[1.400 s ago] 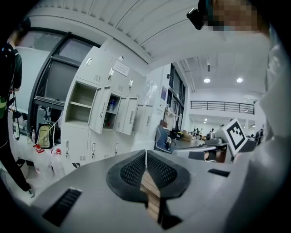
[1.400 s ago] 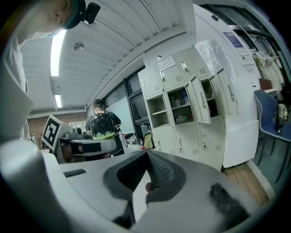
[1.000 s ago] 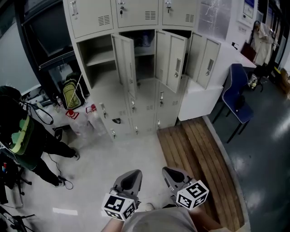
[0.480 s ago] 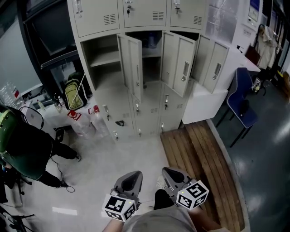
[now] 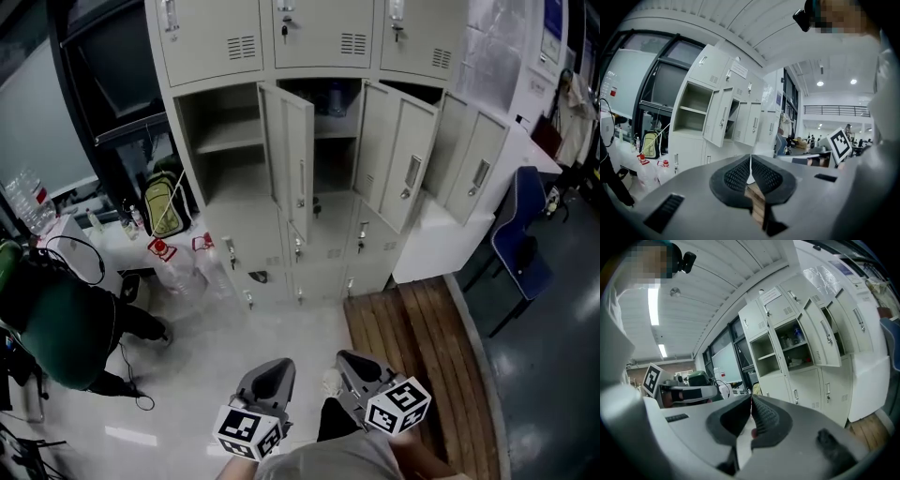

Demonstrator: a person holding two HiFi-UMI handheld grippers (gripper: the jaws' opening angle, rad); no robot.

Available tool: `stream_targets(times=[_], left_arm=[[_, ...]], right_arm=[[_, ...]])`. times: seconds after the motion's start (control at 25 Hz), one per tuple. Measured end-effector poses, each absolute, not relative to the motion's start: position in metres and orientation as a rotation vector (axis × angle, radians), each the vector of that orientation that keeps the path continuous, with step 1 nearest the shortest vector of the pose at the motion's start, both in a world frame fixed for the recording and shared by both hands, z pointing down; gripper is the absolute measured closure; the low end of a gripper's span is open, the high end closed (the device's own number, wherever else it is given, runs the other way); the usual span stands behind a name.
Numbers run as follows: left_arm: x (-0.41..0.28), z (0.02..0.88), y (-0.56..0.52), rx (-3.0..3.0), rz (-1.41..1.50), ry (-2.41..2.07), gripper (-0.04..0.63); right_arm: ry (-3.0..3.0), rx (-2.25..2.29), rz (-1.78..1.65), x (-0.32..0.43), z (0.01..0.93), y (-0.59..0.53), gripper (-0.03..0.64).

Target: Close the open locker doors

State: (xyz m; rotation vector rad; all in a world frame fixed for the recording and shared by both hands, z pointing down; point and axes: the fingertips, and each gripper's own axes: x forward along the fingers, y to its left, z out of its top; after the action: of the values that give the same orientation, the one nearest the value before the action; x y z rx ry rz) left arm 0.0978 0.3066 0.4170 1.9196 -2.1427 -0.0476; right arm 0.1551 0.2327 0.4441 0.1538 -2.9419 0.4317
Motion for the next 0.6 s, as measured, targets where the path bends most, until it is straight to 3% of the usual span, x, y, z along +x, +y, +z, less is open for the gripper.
stream_targets(times=[0.6], left_arm=[[-0.02,0.4,0.13,1.8,-0.058,-2.202,0.574]], right_arm=[[-2.936,-0.064,0.361,0.021,0.422,0.056,0.589]])
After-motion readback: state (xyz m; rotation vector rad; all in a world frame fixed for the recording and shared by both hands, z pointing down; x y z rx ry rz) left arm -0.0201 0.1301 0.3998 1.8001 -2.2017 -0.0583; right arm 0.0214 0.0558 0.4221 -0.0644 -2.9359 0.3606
